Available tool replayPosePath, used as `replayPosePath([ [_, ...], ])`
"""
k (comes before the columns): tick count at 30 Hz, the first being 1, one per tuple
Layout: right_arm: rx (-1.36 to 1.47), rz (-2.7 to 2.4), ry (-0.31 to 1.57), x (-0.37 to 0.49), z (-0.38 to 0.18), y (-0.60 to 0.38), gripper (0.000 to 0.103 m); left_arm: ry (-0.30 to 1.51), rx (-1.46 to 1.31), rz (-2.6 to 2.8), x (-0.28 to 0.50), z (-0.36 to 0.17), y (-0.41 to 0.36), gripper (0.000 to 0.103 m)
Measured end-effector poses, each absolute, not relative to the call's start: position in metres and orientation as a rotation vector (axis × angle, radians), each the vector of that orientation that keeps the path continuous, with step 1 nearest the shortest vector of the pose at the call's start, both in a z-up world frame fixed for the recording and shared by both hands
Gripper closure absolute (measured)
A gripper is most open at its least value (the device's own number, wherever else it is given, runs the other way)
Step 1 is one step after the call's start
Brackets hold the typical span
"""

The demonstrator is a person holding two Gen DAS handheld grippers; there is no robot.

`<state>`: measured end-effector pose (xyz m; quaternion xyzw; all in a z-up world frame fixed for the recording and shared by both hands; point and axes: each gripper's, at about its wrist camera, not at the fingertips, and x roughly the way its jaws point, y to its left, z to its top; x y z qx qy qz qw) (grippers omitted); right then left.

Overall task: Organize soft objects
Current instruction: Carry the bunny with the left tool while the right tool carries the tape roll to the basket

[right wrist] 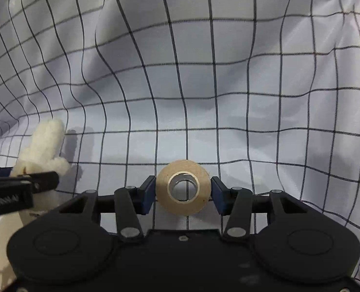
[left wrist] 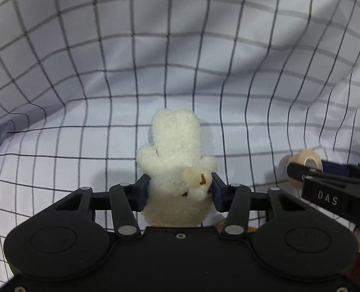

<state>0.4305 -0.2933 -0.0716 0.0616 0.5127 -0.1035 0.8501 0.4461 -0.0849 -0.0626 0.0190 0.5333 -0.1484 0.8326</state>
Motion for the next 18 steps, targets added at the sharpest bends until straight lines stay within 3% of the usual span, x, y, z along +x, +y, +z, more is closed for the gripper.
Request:
replayPosePath([
  [18,0.129,-0.146,0.867,0.347,0.03,-0.26,0.055,0.894,-0.052,-0.279,0.358,0.051,-0.033,0.054],
])
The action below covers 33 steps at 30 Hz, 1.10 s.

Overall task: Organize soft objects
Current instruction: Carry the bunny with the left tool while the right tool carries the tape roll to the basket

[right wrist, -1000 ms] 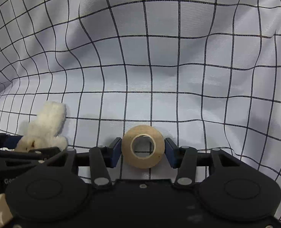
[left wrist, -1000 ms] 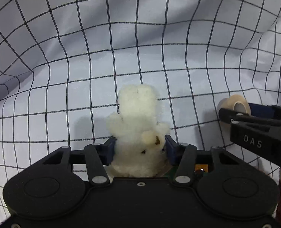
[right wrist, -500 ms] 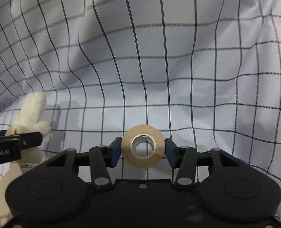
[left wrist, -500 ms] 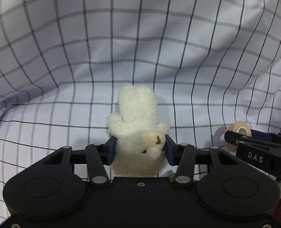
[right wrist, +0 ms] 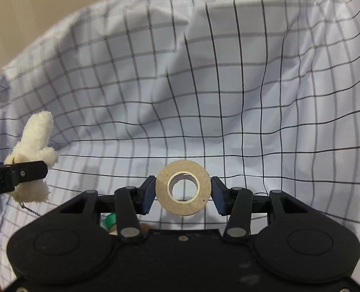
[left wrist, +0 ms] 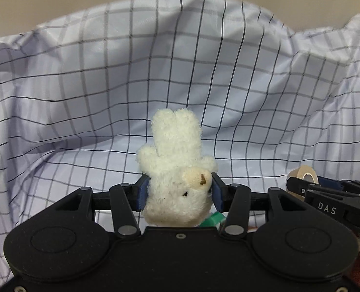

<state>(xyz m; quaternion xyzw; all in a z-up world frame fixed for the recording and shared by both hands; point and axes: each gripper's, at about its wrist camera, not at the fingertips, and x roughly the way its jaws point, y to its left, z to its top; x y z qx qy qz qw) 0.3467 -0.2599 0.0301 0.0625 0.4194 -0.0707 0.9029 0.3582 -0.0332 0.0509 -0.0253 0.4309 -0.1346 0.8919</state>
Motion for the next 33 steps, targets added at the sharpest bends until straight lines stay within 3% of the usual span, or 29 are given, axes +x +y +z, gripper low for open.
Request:
replayPosePath([
  [19,0.193,-0.001,0.677,0.156,0.085,-0.204,0.055,0.766,-0.096,-0.369,0.188,0.084,0.001,0.054],
  [33,0.279,0.016,0.646,0.034,0.059,-0.18,0.055,0.778,-0.138,-0.36,0.091,0.048,0.01,0.054],
])
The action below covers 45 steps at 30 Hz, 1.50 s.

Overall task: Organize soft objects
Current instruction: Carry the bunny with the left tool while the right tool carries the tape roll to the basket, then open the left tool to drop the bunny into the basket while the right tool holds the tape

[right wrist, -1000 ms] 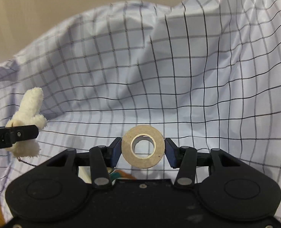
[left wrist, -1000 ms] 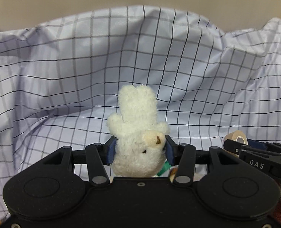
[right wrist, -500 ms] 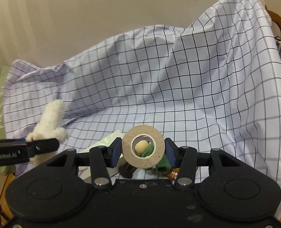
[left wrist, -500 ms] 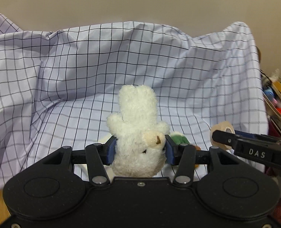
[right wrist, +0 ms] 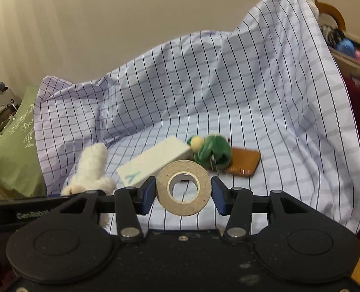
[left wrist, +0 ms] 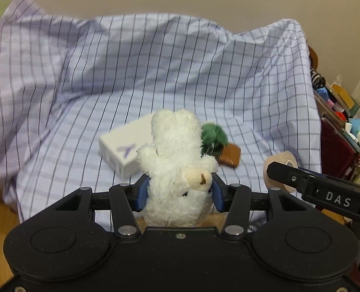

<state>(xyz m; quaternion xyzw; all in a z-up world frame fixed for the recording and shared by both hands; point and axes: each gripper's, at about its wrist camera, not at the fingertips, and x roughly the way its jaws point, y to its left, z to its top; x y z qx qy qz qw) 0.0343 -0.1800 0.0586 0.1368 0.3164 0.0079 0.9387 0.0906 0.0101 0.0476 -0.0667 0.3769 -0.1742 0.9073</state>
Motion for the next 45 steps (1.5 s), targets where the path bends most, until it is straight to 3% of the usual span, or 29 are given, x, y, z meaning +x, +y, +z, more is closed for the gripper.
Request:
replayPosePath([
  [17,0.304,-0.069,0.726,-0.026,-0.004,-0.174,0.055,0.976,-0.192,-0.305,0.049,-0.036,-0.003,0.054],
  [33,0.288,-0.069,0.773,-0.029,-0.021,-0.167,0.055,0.945,-0.182,-0.287,0.037,-0.045,-0.004,0.053],
  [39,0.29,-0.07,0.772,-0.029,-0.021,-0.168,0.055,0.949,-0.174,-0.291,0.036,-0.047,-0.006,0.05],
  [45,0.289,-0.068,0.787,-0.028,-0.023,-0.168,0.055,0.928,-0.184,-0.268,0.033,-0.044,-0.003,0.04],
])
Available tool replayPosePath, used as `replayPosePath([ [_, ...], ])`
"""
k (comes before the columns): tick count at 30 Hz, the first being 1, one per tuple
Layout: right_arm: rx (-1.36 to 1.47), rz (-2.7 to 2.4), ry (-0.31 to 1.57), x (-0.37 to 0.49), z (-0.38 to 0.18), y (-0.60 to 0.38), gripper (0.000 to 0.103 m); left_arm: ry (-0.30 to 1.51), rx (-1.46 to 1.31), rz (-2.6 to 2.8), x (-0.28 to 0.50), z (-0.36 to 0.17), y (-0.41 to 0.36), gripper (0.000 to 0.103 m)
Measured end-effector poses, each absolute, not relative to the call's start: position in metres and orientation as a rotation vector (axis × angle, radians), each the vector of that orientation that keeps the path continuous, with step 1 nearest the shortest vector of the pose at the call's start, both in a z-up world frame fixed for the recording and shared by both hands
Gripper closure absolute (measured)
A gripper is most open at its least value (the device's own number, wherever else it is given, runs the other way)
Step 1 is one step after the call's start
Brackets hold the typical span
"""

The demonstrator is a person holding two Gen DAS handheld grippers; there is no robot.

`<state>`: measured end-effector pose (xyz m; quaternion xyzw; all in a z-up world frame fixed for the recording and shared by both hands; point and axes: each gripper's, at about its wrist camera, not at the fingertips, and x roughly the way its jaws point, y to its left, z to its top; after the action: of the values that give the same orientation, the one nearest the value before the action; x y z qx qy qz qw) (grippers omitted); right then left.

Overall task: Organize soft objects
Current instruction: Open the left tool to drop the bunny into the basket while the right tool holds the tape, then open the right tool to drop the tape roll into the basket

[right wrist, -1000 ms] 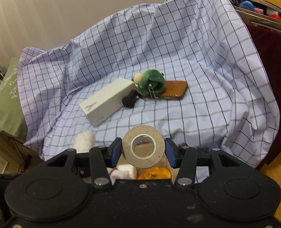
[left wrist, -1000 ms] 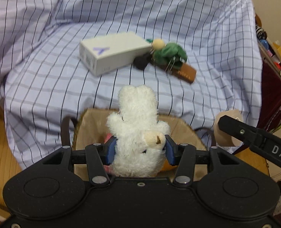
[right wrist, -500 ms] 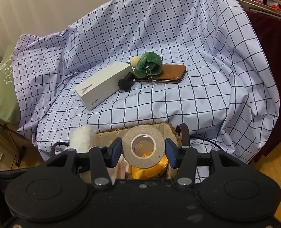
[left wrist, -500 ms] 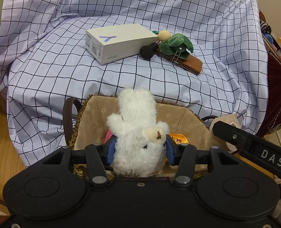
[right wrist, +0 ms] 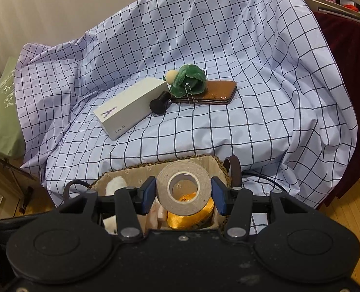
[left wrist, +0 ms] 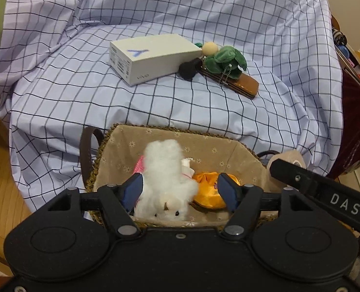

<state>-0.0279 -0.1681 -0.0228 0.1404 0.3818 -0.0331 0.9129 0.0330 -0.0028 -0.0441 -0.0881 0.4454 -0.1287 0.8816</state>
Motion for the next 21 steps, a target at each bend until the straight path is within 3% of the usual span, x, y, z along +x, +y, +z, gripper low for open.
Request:
replayPosePath([
  [21,0.257,-0.038,0.858,-0.021,-0.037,-0.16,0.055,0.918,-0.222,-0.165,0.028,-0.048,0.011,0.037],
])
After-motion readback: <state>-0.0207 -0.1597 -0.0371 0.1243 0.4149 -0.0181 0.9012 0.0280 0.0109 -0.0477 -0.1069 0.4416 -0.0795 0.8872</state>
